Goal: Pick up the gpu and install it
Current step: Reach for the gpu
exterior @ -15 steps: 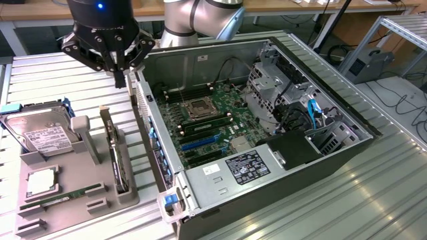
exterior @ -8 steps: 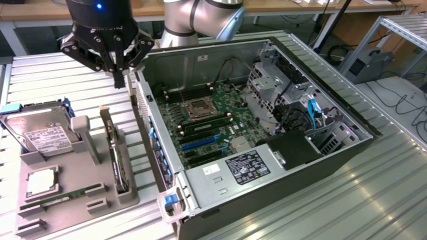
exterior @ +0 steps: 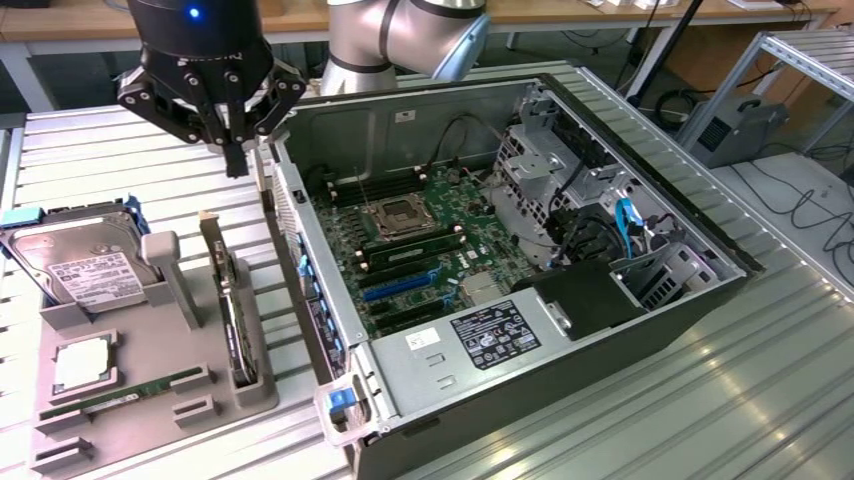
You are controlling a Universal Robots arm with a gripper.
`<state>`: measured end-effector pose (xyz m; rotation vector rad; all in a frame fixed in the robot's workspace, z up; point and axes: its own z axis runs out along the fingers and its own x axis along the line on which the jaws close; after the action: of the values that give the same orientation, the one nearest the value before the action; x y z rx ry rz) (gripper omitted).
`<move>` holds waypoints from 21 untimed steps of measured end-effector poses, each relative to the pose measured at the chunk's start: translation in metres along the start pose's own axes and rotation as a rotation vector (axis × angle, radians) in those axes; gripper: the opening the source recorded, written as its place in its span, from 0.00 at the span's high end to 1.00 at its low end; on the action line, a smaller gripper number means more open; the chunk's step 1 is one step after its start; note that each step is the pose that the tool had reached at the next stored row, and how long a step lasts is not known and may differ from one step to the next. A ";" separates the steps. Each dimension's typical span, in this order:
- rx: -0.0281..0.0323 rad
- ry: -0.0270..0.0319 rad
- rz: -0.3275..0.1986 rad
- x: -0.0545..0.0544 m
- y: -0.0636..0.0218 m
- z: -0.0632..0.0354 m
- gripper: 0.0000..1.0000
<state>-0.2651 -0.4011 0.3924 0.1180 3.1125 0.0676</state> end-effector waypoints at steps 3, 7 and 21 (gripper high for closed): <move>0.0000 0.0000 0.000 0.002 -0.0002 0.0002 0.89; -0.0001 -0.0001 0.000 0.003 -0.0002 0.0003 0.89; 0.0000 0.0000 0.000 0.003 -0.0067 0.0004 0.89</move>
<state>-0.2689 -0.4075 0.3916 0.1180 3.1125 0.0676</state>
